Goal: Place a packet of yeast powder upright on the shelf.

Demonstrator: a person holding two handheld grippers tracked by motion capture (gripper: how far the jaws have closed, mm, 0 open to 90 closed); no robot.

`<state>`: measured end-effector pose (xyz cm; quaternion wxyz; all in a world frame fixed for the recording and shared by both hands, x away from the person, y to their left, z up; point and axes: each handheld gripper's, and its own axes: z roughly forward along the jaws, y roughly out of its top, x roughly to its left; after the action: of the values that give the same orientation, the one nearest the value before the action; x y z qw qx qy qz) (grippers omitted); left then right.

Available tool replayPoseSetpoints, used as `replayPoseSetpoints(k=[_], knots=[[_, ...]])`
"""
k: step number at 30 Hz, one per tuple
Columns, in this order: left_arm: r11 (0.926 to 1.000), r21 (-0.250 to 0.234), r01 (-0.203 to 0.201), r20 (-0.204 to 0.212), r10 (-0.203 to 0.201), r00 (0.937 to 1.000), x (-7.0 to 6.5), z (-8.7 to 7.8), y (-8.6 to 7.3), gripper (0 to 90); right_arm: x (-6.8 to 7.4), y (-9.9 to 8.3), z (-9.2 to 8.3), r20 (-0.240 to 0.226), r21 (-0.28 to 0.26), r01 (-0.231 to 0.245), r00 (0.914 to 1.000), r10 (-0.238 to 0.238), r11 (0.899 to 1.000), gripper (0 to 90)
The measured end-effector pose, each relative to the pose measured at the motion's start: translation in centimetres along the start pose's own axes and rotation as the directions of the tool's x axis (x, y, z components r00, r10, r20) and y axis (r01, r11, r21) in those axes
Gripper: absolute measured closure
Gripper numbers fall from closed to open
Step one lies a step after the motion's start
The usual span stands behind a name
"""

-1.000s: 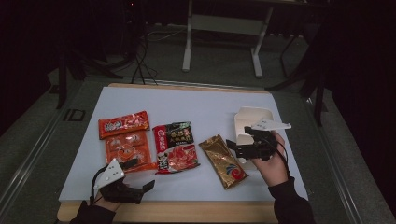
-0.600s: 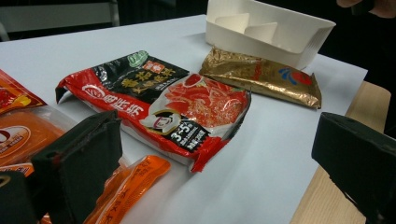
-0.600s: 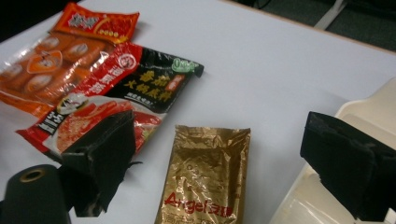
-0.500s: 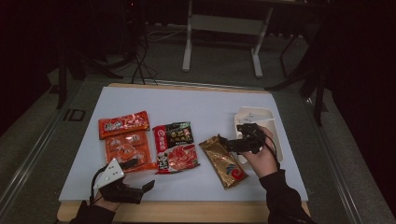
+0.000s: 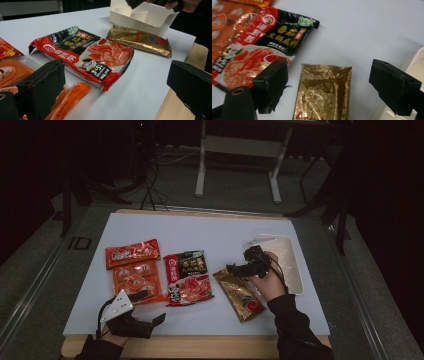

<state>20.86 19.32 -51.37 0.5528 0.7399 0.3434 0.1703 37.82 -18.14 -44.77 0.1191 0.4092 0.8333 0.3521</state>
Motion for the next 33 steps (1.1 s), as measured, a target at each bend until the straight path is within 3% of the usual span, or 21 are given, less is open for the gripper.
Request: replayPoseSetpoints(k=[5, 8, 15, 22, 23, 25, 33], knots=[[1.0, 0.006, -0.001, 0.0, 0.001, 1.0, 0.0, 0.0, 0.0, 2.3, -0.4, 0.1, 1.5, 0.029, 0.041, -0.016, 0.9995, 0.015, 0.999, 17.3], [1.0, 0.008, -0.002, 0.002, 0.002, 1.0, 0.1, 0.1, 0.0, 2.2, -0.5, 0.1, 2.3, 0.017, 0.063, -0.039, 0.9991, 0.038, 0.997, 18.0], [0.9999, 0.012, -0.002, 0.005, 0.002, 1.0, 0.0, 0.1, -0.1, 2.3, -0.5, 0.4, 3.8, 0.038, 0.124, -0.028, 0.999, 0.024, 0.992, 18.0], [0.9999, 0.017, -0.002, 0.005, 0.002, 1.0, 0.1, 0.2, -0.1, 2.3, -0.5, 0.8, 5.7, 0.06, 0.198, -0.06, 0.997, 0.049, 0.978, 20.9], [0.9999, 0.016, -0.005, 0.006, 0.005, 1.0, 0.0, 0.1, -0.1, 2.3, -0.1, 1.2, 6.3, 0.091, 0.222, -0.054, 0.9953, 0.035, 0.973, 21.4], [0.9998, 0.015, -0.01, 0.007, 0.01, 0.9999, 0.0, 0.1, -0.1, 2.2, 0.0, 1.2, 6.5, 0.098, 0.232, -0.057, 0.9945, 0.034, 0.971, 21.7], [0.9996, 0.024, -0.018, 0.007, 0.018, 0.9998, 0.1, 0.1, -0.1, 2.3, -0.8, 0.9, 7.5, 0.092, 0.28, -0.097, 0.993, 0.074, 0.955, 23.4]])
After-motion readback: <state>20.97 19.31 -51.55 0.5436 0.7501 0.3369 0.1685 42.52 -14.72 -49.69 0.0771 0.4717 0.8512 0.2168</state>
